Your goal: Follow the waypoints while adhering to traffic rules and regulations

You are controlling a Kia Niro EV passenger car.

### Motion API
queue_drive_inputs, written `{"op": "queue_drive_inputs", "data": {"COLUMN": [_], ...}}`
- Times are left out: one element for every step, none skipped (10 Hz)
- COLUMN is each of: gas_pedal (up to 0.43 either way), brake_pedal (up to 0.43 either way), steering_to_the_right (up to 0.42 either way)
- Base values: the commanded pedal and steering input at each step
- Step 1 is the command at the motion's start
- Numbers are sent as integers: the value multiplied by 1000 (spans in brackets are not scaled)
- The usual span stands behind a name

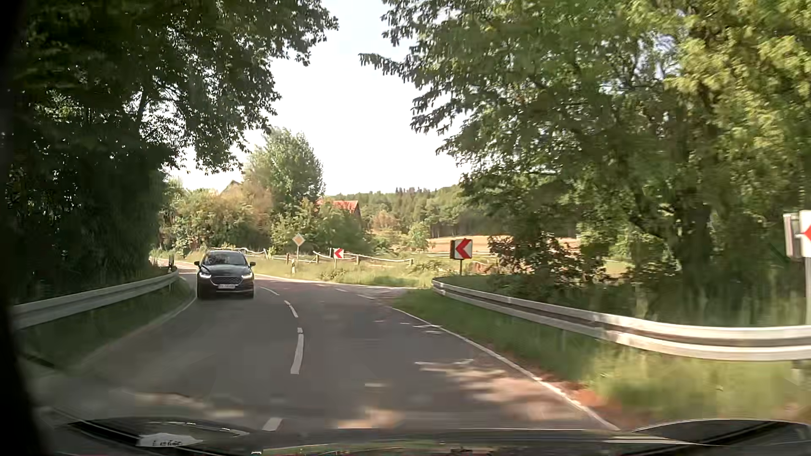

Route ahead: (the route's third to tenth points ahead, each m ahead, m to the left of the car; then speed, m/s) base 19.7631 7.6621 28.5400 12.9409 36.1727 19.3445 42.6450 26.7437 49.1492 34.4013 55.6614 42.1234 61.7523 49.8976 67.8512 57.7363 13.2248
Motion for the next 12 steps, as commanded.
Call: {"op": "queue_drive_inputs", "data": {"gas_pedal": [209,209,220,220,228,228,228,228,248,268,268,268], "brake_pedal": [0,0,0,0,0,0,0,0,0,0,0,0], "steering_to_the_right": [-107,-108,-110,-115,-119,-119,-120,-120,-116,-107,-95,-94]}}
